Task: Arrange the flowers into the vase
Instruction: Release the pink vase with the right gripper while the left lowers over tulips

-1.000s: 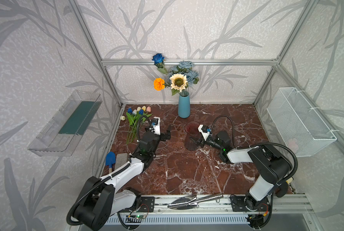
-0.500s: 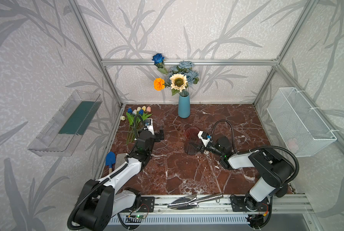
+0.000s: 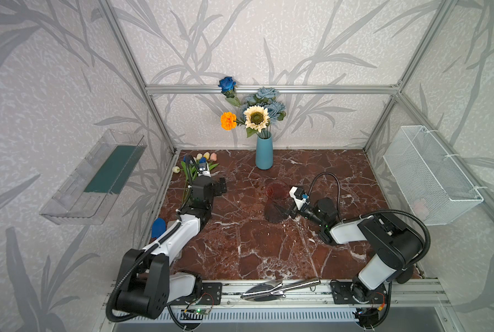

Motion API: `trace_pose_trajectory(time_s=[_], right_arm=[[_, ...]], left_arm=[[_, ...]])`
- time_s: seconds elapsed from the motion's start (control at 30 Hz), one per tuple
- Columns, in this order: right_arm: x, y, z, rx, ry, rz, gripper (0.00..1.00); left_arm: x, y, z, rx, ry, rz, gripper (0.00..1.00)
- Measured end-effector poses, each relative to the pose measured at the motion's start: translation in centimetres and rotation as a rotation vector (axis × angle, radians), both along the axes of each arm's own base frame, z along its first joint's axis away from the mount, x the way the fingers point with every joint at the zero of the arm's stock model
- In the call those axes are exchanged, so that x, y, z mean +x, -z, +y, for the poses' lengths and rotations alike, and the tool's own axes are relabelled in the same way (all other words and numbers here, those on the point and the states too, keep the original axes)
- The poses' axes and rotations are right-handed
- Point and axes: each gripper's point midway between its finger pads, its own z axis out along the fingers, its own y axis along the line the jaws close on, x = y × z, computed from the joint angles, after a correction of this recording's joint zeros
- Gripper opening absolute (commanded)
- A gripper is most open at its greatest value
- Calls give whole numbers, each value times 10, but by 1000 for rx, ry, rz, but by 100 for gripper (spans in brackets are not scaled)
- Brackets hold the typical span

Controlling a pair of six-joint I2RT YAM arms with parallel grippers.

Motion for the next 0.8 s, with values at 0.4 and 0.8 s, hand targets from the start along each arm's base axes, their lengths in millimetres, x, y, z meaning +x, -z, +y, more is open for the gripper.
trace_pose_trajectory(time_s=[0.4, 0.8], right_arm=[[-52, -73, -26, 86, -15, -157, 99], [-120, -40, 5, -31, -90, -211, 100]], left_arm=[[46, 66, 75, -6, -151, 392, 60], [83, 102, 124, 32, -163, 740, 38]])
